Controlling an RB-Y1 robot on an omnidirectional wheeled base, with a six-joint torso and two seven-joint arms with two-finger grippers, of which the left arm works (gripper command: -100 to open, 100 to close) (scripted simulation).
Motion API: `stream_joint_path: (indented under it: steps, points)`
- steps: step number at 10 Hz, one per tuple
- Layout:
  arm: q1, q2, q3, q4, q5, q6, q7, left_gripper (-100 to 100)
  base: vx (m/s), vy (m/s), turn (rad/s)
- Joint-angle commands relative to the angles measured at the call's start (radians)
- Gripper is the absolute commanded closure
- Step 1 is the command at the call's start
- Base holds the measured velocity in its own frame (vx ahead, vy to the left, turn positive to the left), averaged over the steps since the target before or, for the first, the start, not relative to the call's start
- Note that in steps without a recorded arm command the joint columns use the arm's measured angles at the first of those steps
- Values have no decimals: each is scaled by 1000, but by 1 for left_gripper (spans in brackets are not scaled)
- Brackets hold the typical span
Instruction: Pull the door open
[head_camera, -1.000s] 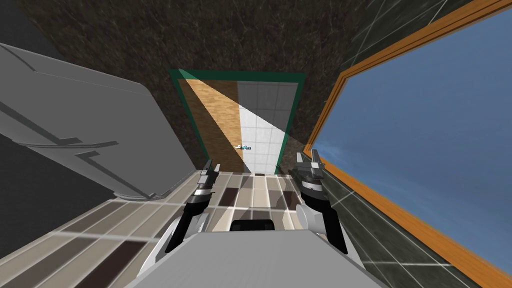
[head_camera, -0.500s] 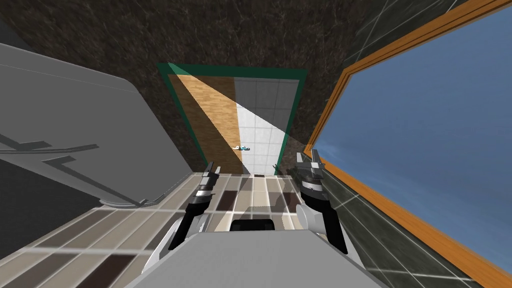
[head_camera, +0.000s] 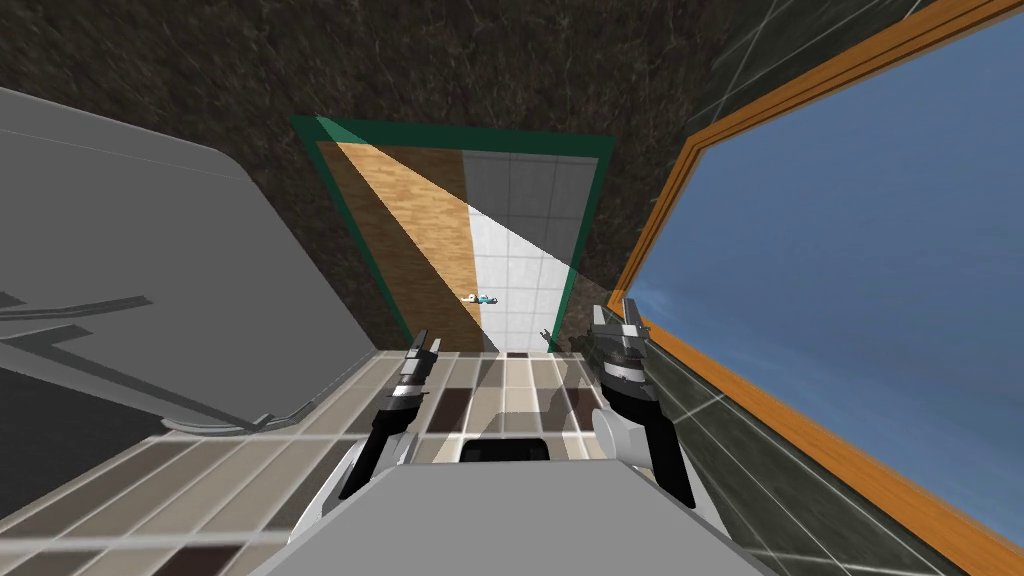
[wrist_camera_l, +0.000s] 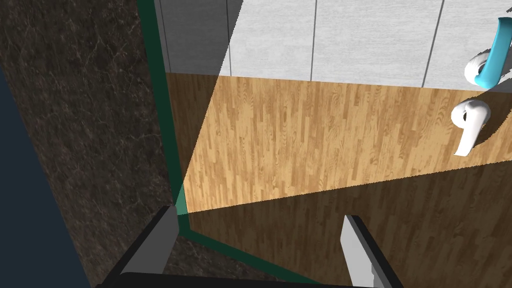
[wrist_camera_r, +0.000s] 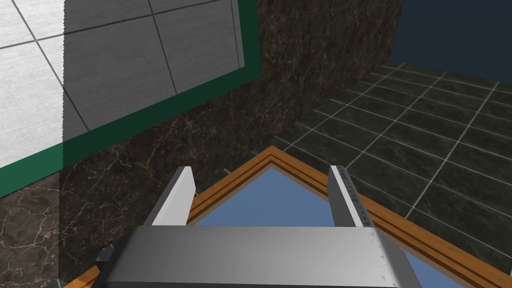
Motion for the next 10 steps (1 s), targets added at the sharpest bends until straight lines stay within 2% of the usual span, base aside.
stream_joint_path:
  steps: [1, 10]
  points:
    - [-7, 7, 5, 36, 5, -14, 4, -100, 113, -4, -59]
    - [-49, 43, 31, 247, 30, -83, 21, -100, 97, 13, -49]
